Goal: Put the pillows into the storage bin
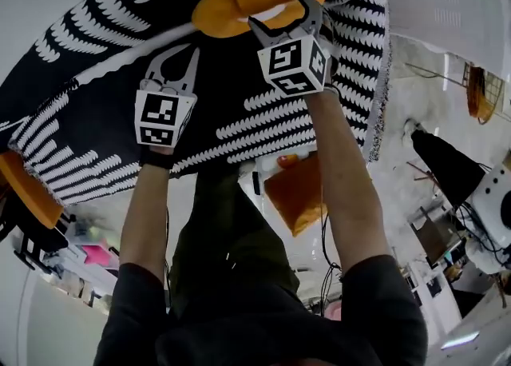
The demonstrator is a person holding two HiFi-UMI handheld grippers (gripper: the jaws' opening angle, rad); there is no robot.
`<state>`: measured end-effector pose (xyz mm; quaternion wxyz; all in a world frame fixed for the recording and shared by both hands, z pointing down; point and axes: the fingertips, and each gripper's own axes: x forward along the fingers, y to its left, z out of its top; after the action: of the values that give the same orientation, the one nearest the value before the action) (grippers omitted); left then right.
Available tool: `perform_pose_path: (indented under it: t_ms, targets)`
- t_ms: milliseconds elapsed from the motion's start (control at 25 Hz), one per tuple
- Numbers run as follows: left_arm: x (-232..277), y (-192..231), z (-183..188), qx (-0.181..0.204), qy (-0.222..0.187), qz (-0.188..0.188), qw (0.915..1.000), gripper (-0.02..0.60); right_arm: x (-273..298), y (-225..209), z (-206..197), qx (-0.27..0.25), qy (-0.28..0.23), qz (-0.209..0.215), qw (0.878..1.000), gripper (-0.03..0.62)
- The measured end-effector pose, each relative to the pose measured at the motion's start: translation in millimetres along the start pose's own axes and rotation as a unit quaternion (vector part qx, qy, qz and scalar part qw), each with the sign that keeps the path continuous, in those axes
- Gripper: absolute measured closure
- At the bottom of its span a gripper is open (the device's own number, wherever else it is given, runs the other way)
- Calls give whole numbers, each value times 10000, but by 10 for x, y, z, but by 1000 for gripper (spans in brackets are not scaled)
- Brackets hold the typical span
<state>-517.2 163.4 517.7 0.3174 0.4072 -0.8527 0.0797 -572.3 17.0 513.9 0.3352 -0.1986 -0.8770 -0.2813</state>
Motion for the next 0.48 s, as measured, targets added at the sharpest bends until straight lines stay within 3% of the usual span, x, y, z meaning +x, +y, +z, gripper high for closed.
perform_pose_path:
  t_ms: [80,160,320,480]
  targets:
    - [71,140,-136,-135,143,-13,9998,577,251,4,20,-137,59,8,9999,199]
    - [134,247,-206,-199,209,-28,9996,577,391,-69,86,-324,8,-119,9994,321]
    - [135,246,-370,-286,298,5,9991,578,409,-43,79,-530,-95,-239,9983,493]
    - [164,239,-515,-311,383,-4,9988,577,394,28,34,-309,-174,-282,9990,539]
